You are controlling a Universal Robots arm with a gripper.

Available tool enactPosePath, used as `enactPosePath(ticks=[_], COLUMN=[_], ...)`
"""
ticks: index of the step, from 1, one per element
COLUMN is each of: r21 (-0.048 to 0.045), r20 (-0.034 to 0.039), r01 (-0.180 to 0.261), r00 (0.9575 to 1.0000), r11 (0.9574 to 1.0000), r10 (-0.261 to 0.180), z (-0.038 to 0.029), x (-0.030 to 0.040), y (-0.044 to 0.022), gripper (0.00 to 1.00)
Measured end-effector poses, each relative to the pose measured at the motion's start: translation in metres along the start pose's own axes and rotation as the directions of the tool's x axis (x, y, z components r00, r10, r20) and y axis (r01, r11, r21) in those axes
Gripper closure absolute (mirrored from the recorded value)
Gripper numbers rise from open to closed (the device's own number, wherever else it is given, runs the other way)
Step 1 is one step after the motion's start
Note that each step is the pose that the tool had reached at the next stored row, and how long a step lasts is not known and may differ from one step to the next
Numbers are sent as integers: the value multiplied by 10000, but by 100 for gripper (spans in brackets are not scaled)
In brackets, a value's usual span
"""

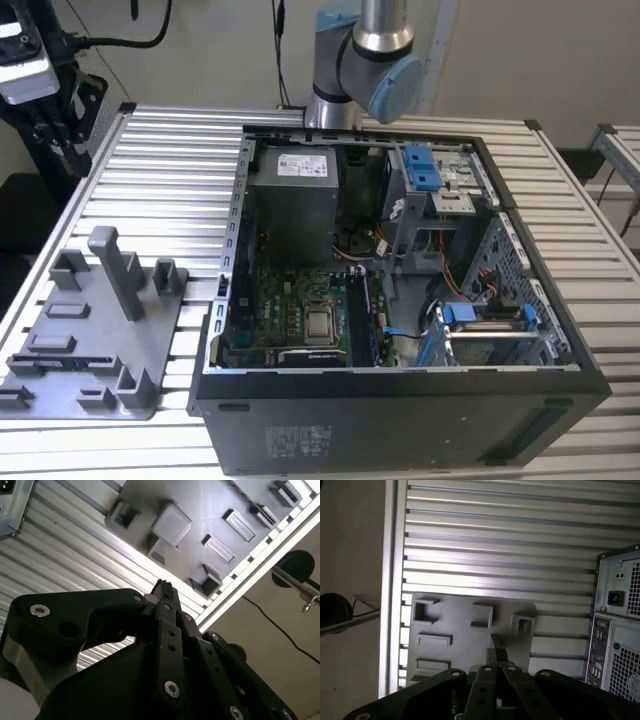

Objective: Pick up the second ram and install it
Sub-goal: 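Reach for the second ram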

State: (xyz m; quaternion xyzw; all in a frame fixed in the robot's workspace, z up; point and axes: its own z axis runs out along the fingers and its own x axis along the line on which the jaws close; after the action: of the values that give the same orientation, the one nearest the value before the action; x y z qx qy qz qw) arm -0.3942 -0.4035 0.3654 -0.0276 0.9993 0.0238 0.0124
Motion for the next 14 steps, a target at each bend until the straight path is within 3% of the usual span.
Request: enactPosePath(ticks=[1, 3, 6, 11, 14], r21=[-100, -160, -166, -170, -172], r20=[6, 9, -1, -96, -116], r01=[-3, -5, -5, -20, -24], r00=[10000, 10000, 10000, 10000, 9999], r11=[9999, 9999, 9999, 9999, 9998], r10=[3, 5, 5, 19, 22], z=[1, 11, 26, 34, 36], x=[21, 54, 85, 143, 164], y=[-7, -28, -51, -63, -62], gripper=[89, 89, 89, 89, 89])
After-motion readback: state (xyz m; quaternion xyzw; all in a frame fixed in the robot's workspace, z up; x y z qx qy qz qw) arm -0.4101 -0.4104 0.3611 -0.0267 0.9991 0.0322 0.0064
